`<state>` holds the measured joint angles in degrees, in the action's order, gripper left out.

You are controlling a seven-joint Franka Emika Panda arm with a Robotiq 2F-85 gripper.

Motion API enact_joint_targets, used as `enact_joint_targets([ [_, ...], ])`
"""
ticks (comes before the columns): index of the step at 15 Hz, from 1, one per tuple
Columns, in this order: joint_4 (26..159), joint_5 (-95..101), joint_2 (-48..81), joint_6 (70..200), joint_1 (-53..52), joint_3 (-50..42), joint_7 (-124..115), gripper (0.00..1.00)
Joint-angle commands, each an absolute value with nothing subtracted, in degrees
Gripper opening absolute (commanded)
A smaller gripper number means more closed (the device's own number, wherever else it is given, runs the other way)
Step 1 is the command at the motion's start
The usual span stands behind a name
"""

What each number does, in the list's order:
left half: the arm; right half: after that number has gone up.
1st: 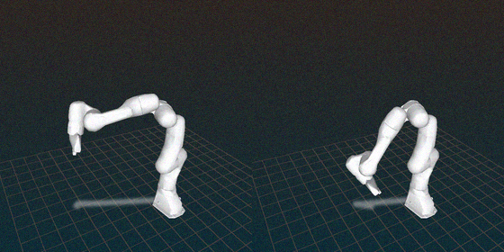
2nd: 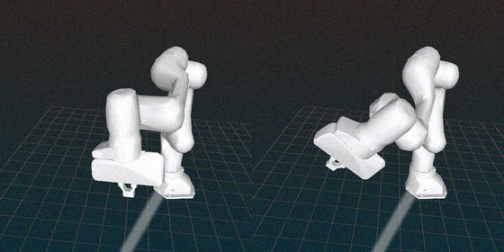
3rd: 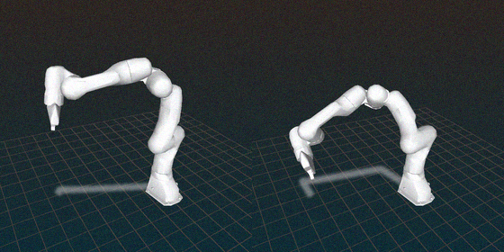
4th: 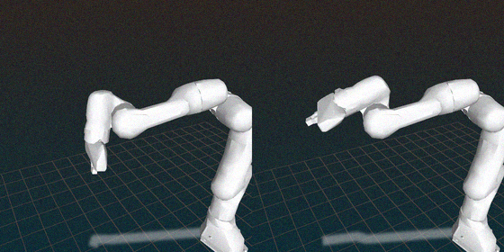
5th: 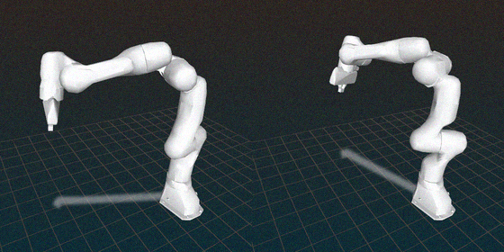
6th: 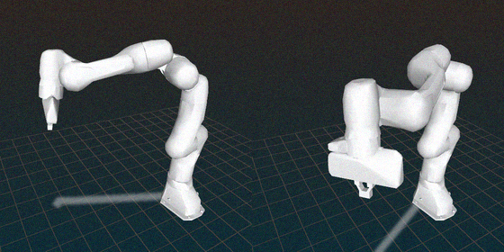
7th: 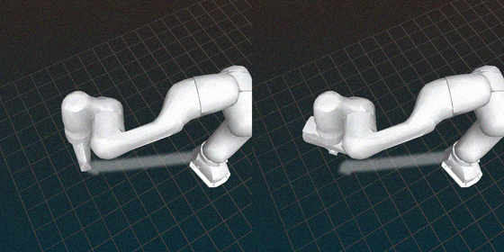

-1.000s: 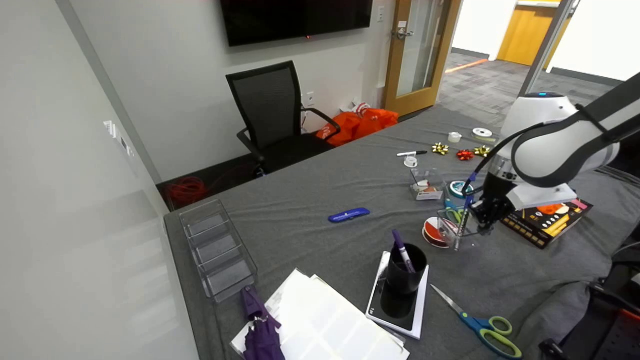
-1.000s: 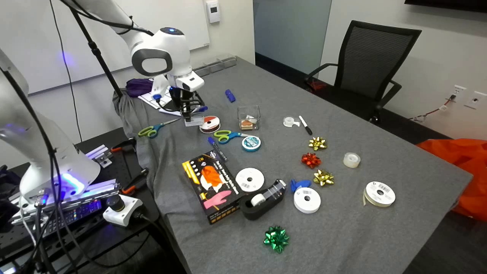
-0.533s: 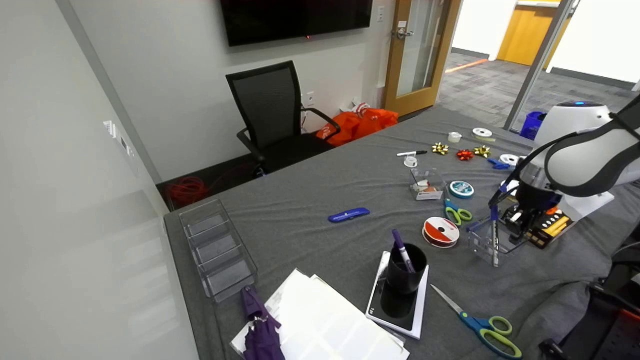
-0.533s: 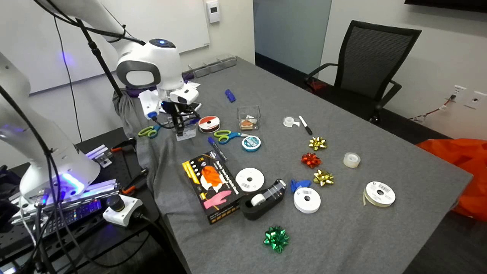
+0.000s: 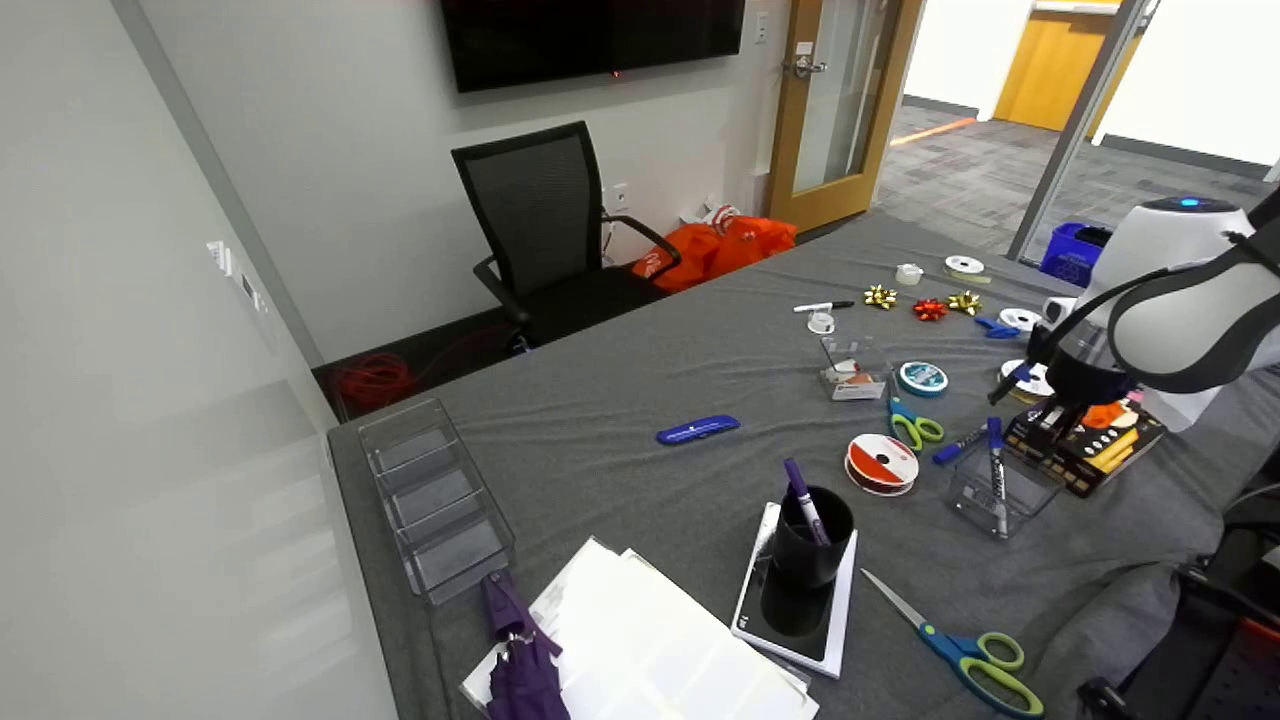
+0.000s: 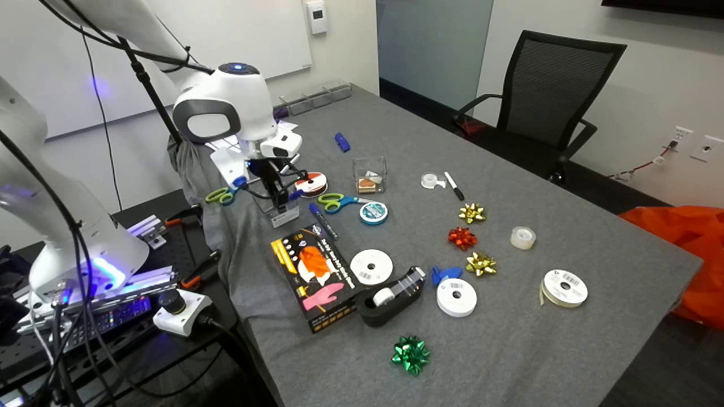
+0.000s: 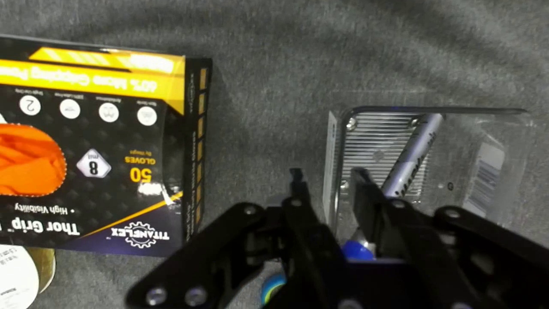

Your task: Move the clear container forwards.

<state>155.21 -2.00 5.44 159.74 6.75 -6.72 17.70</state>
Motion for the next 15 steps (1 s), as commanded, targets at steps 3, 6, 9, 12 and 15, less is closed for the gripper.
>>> enact_joint_targets([
  [3,155.64,-0.73,6.23,162.83,8.16,-6.70,18.86,0.77],
  [6,155.72,5.29,4.21,160.15,6.74,-8.35,11.15,0.98],
  [9,155.14,11.89,1.22,155.89,6.09,-9.20,2.80,1.00],
  [12,154.48,11.27,-3.70,148.61,6.21,-7.80,-0.17,1.00],
  [15,153.45,9.16,-7.24,141.70,6.01,-6.66,-0.35,1.00],
])
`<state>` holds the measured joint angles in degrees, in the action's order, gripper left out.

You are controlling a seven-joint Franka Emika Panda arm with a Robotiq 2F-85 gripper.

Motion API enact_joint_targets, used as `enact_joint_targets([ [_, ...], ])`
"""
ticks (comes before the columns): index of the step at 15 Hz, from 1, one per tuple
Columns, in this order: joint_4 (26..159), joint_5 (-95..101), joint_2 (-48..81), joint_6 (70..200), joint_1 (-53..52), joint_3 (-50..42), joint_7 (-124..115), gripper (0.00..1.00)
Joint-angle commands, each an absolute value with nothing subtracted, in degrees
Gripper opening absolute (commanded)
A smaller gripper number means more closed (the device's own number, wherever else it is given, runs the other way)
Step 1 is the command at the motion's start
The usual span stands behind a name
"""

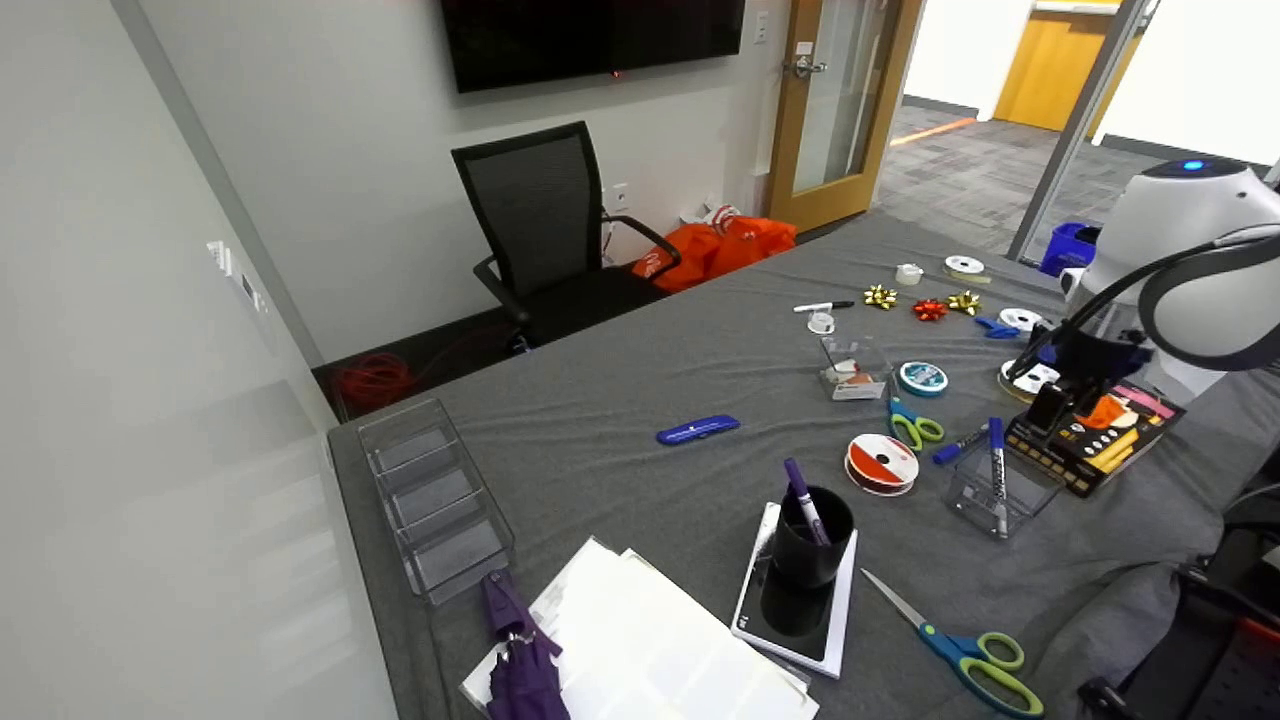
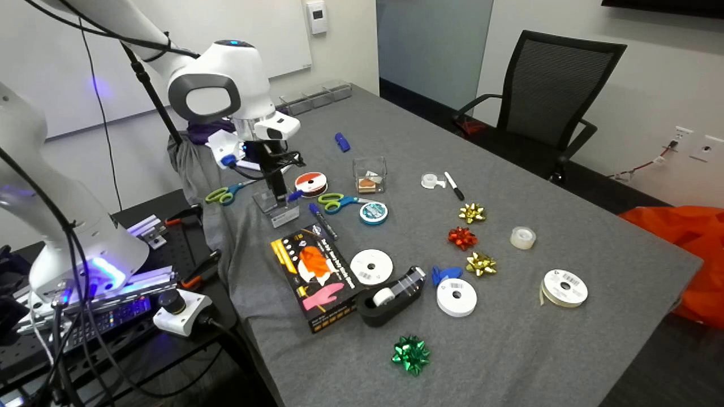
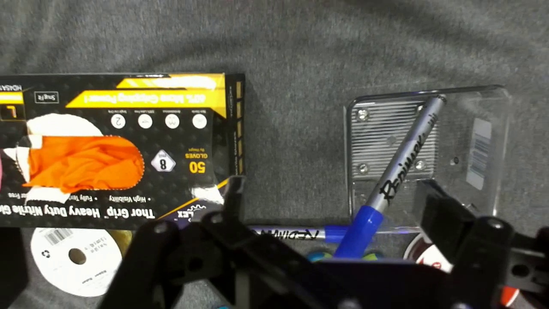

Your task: Move the clear container forwards.

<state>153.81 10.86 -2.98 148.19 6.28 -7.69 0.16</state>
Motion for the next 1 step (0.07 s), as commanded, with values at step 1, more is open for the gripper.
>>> enact_joint_targets([
  [1,153.35,8.69,-8.18,140.25,5.98,-6.40,-0.91,1.00],
])
